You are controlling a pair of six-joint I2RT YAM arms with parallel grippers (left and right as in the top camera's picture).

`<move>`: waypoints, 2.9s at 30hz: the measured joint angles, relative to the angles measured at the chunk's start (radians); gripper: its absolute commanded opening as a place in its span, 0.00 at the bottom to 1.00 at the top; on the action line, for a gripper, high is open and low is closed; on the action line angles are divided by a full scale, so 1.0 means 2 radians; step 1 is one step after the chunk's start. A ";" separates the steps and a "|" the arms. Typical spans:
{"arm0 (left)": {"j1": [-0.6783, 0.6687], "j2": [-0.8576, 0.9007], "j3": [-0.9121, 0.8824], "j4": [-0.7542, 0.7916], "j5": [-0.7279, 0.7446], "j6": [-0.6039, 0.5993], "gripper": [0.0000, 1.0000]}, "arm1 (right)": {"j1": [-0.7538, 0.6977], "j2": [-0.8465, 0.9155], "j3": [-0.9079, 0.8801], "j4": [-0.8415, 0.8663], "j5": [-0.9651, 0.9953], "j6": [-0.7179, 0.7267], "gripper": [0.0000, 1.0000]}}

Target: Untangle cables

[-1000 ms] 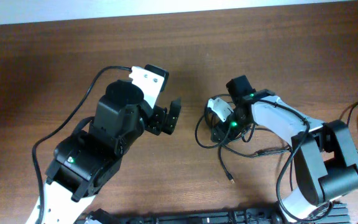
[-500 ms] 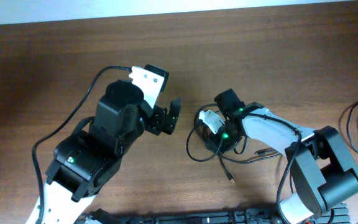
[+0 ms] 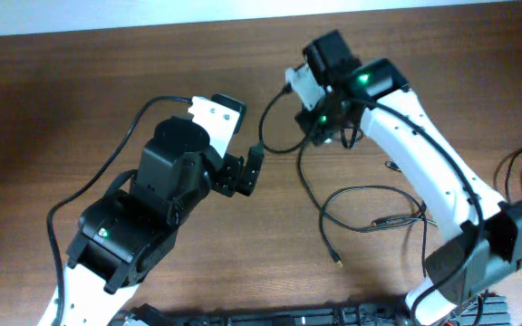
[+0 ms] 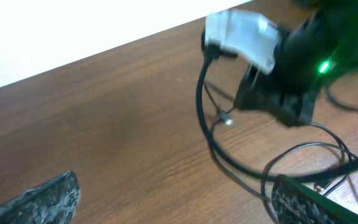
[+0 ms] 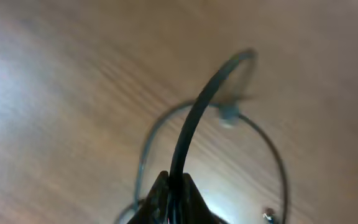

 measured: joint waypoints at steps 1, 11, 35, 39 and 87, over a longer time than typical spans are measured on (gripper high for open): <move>0.000 0.000 0.000 0.000 0.000 0.000 0.99 | 0.000 0.000 0.027 0.000 0.020 0.000 0.04; 0.000 0.000 0.000 0.000 0.000 0.000 0.99 | -0.076 0.002 0.277 0.061 0.167 0.036 0.04; 0.000 0.000 0.000 0.000 0.000 0.000 0.99 | -0.163 -0.001 0.439 0.715 0.181 -0.010 0.04; 0.000 0.000 0.000 0.000 0.000 0.000 0.99 | -0.248 -0.001 0.439 0.685 0.181 -0.010 0.04; 0.000 0.000 0.000 0.000 0.000 0.000 0.99 | -0.353 0.221 0.223 -0.101 0.019 0.067 0.04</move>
